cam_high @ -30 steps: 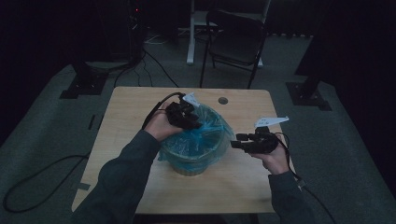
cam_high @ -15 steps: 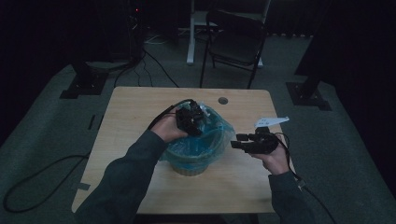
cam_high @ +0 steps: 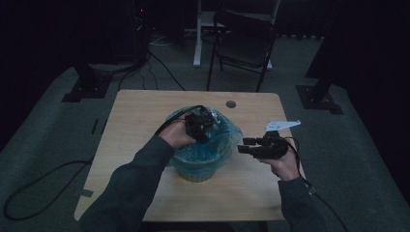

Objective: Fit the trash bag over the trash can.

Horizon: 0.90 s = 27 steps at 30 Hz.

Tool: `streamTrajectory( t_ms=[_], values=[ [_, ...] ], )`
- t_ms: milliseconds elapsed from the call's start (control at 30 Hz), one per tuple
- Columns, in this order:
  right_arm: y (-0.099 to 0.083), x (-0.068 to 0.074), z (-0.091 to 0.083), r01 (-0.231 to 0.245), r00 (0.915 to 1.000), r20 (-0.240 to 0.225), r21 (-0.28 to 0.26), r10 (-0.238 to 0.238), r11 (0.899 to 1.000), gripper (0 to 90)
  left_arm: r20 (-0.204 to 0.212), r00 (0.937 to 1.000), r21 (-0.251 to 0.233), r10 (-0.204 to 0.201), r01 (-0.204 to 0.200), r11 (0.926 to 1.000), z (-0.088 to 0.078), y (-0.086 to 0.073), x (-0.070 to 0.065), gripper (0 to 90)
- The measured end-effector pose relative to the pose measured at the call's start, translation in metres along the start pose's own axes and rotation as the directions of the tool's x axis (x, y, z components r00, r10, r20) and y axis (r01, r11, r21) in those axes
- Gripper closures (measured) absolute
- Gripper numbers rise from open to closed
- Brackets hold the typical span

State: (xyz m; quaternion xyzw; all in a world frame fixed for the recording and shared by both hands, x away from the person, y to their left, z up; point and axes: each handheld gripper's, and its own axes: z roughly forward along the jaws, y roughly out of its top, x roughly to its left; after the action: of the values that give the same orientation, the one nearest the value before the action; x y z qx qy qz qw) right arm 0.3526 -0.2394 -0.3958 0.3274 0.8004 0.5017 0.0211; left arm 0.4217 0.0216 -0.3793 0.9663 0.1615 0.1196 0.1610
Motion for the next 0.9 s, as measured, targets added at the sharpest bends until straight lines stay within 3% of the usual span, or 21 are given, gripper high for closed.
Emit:
streamTrajectory(
  t_ms=[167, 333, 367, 433, 533, 667, 800, 900],
  values=[
    [-0.001, -0.007, 0.008, -0.040, 0.9992, -0.005, -0.005, 0.040, 0.999, 48.1, -0.006, 1.0000, 0.000, 0.002, -0.002, 1.0000, 0.000, 0.000, -0.001, 59.6],
    [-0.003, -0.014, 0.017, -0.091, 0.9942, -0.060, -0.027, 0.089, 0.996, 53.4, -0.009, 1.0000, 0.001, 0.005, -0.005, 1.0000, 0.001, 0.000, -0.001, 59.6],
    [-0.003, -0.015, 0.018, -0.103, 0.9924, -0.071, -0.032, 0.101, 0.994, 59.1, -0.009, 1.0000, 0.001, 0.004, -0.004, 1.0000, 0.001, 0.000, -0.001, 59.6],
    [-0.004, -0.015, 0.022, -0.101, 0.9922, -0.079, -0.048, 0.097, 0.994, 90.0, -0.012, 0.9999, 0.009, 0.006, -0.006, 0.9999, 0.002, 0.000, -0.002, 59.6],
    [-0.005, -0.013, 0.024, -0.085, 0.9959, -0.034, -0.009, 0.085, 0.996, 90.0, -0.014, 0.9999, 0.032, 0.010, -0.009, 0.9994, 0.004, 0.001, -0.002, 59.5],
    [-0.008, -0.012, 0.026, -0.071, 0.9975, -0.006, 0.028, 0.071, 0.997, 90.0, -0.019, 0.9998, 0.044, 0.011, -0.010, 0.9990, 0.006, 0.001, -0.003, 59.1],
    [-0.008, -0.012, 0.025, -0.069, 0.9976, -0.009, 0.021, 0.069, 0.997, 90.0, -0.025, 0.9997, -0.032, -0.004, 0.004, 0.9995, -0.005, -0.001, -0.001, 59.0],
    [-0.008, -0.012, 0.023, -0.063, 0.9980, -0.008, 0.015, 0.063, 0.998, 90.0, -0.026, 0.9993, -0.113, -0.028, 0.025, 0.9933, -0.019, -0.005, 0.002, 59.0]
  ],
)
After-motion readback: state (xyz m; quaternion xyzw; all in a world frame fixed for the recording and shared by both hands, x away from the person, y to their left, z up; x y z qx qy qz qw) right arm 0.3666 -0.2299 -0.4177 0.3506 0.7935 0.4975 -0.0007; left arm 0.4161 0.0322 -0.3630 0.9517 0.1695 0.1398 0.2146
